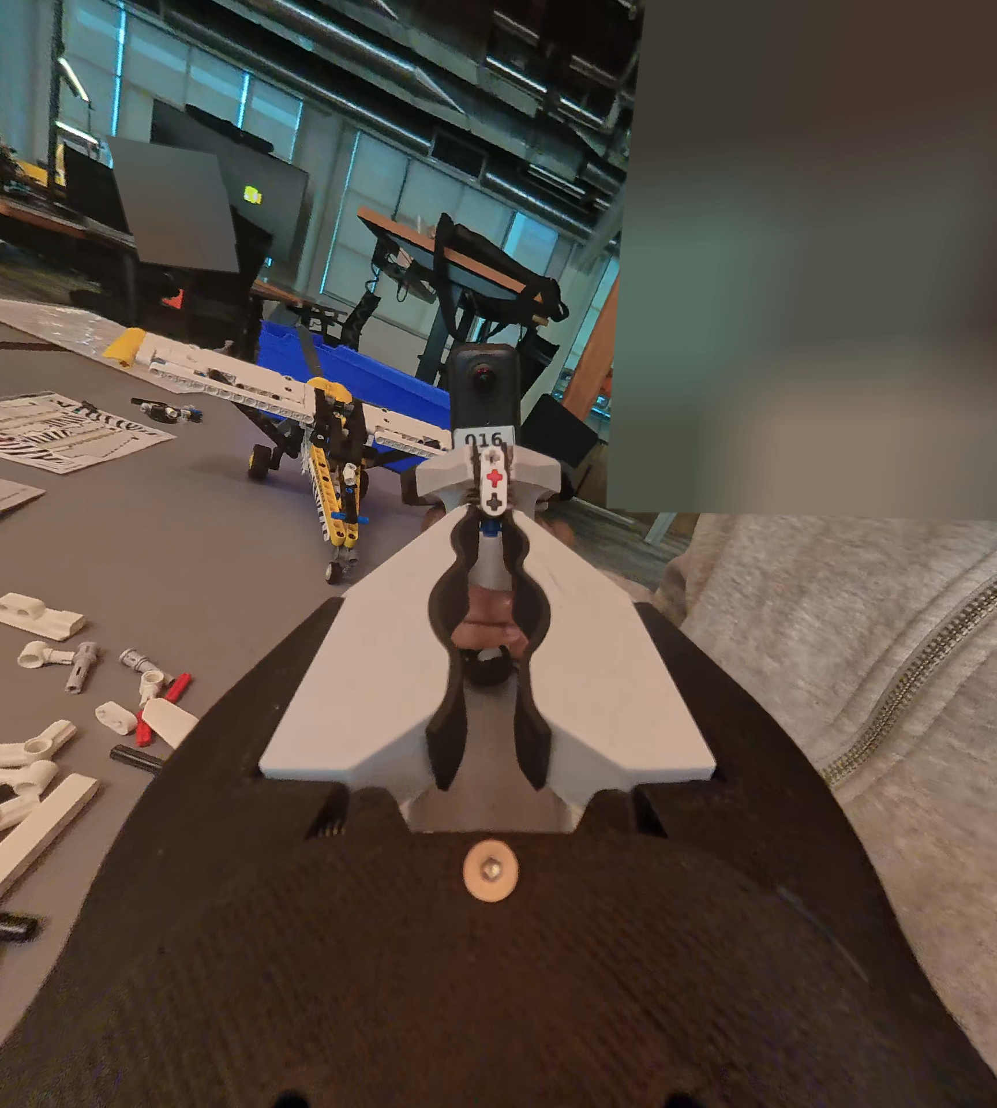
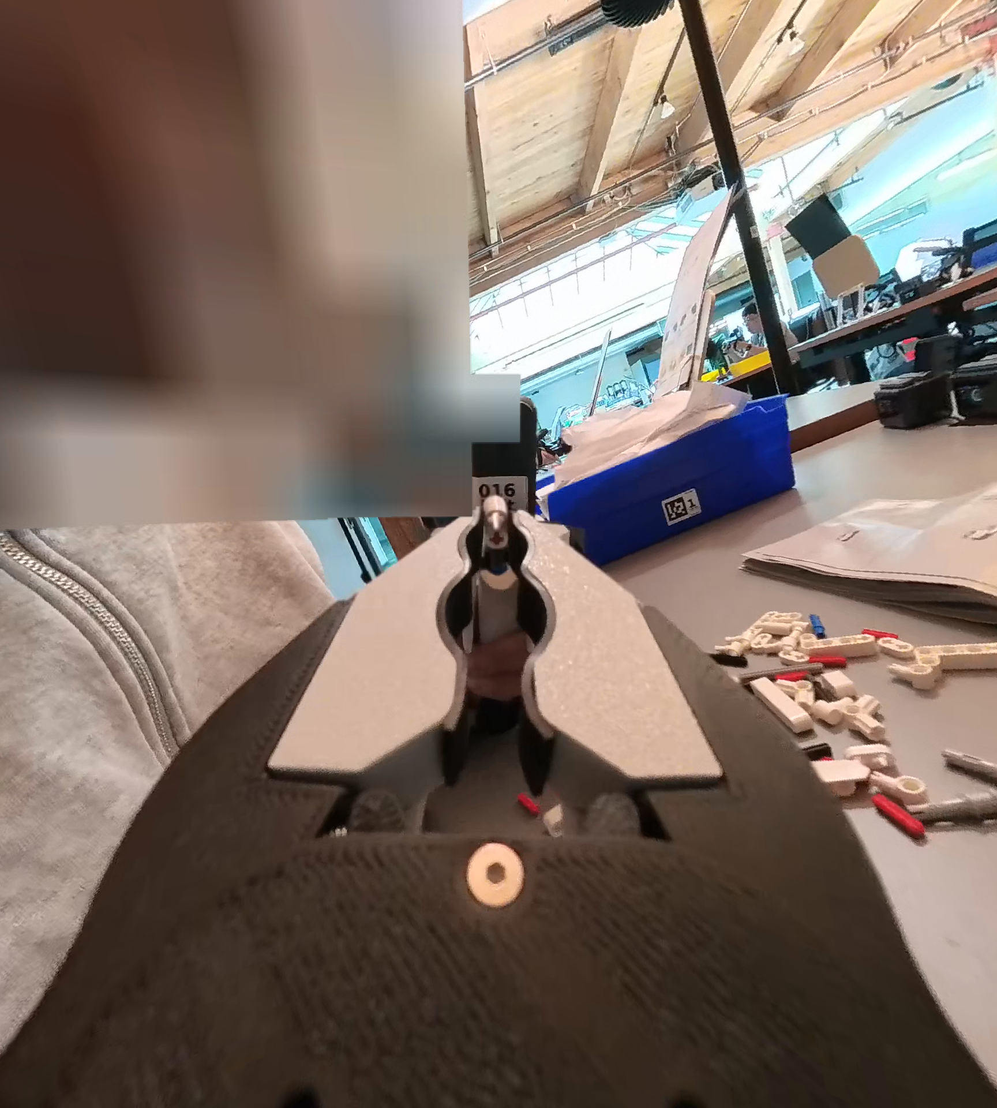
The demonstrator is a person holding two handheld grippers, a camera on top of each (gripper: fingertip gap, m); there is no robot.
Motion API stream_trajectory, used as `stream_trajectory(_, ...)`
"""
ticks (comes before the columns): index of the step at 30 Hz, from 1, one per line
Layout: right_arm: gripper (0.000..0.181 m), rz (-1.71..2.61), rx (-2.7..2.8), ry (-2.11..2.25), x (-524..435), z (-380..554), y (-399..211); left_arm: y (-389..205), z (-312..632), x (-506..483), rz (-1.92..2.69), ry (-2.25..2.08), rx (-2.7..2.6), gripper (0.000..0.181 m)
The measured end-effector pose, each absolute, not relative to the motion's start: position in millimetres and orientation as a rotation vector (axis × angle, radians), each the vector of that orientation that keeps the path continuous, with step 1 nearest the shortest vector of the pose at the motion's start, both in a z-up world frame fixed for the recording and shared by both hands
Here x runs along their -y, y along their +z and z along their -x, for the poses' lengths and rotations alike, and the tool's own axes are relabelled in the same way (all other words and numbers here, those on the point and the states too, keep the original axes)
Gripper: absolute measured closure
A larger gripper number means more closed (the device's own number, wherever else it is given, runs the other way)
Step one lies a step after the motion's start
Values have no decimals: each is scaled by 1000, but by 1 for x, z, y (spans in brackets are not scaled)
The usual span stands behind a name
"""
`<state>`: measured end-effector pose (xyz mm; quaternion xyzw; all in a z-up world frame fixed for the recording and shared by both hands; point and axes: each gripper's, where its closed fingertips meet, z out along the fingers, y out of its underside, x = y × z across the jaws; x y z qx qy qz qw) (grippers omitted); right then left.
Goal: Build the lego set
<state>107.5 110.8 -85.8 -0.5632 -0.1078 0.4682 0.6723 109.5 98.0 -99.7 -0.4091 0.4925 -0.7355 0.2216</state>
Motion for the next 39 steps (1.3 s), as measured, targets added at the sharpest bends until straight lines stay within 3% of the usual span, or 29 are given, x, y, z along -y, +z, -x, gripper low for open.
stream_trajectory(11, 160, 1283, 275, 1088, -103, -115, -87, -105, -110, -93, 1120, -1974, -1418, 177)
stream_trajectory(23, 174, 1340, 385, 918, -102, -103, -95, -109, -111, -87, 1109, -1937, -1465, 177)
stream_trajectory(39, 175, 1325, 400, 883, -102, -102, -93, -106, -110, -87, 1105, -1979, -1455, 177)
